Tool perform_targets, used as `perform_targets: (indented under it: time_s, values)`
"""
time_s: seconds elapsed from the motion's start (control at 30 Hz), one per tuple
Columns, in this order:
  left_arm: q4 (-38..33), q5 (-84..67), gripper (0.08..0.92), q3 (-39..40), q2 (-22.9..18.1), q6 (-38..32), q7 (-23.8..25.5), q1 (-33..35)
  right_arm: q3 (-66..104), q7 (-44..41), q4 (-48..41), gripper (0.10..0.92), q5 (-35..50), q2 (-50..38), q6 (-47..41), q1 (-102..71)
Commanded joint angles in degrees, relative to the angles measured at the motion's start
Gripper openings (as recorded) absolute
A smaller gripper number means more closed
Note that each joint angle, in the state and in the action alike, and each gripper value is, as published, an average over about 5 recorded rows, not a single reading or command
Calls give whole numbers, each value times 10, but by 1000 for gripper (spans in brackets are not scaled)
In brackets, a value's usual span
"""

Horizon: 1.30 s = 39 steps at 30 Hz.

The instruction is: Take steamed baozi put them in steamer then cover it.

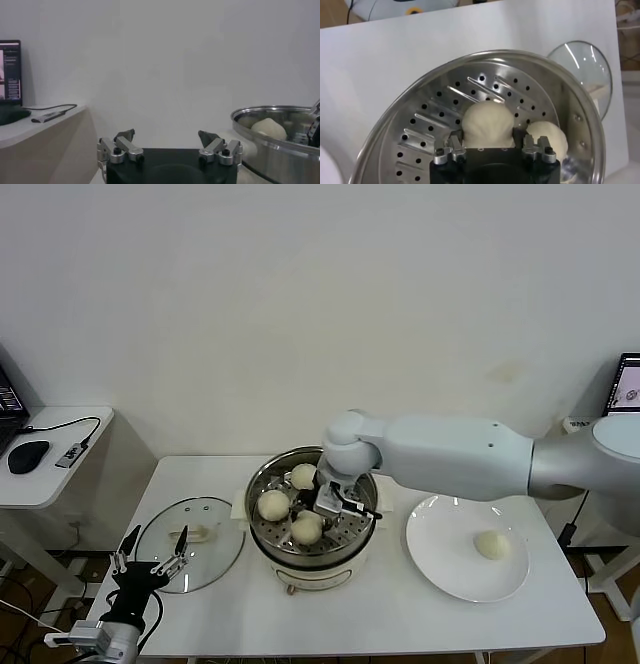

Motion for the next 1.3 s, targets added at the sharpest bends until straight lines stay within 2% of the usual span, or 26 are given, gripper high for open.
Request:
perform_targets:
  time_s: [0.03,0.13,0.27,0.57,0.7,0.83,1.0,1.3]
  values:
    - [1,0,823,1,1,-1,0,-1,0,3,8,746,-5,-19,4,10]
    - [0,0,823,2,2,0,0,-1,10,0,18,805,-4,-44,-6,23]
    - [-1,1,823,3,3,1,0,-2,37,-13,41,821,14,-101,-52,42]
    - [-1,1,823,4,12,0,0,-3,52,-35,109,823,118,-279,-320,76]
    - [-2,3,823,9,11,-1,0,-2,87,-33,123,823,121,-369,-374,37]
    - [-3,4,823,12,13,-3,1,-1,111,-33,127,823,83,-426,-379,-13]
    - [-7,6,823,14,14,-3,1,-1,197,-49,102,823,28,-465,-340,-123]
    - [-8,8,823,14,17,-4,1,4,410,-73,-4,823,-46,-458,-269,-373]
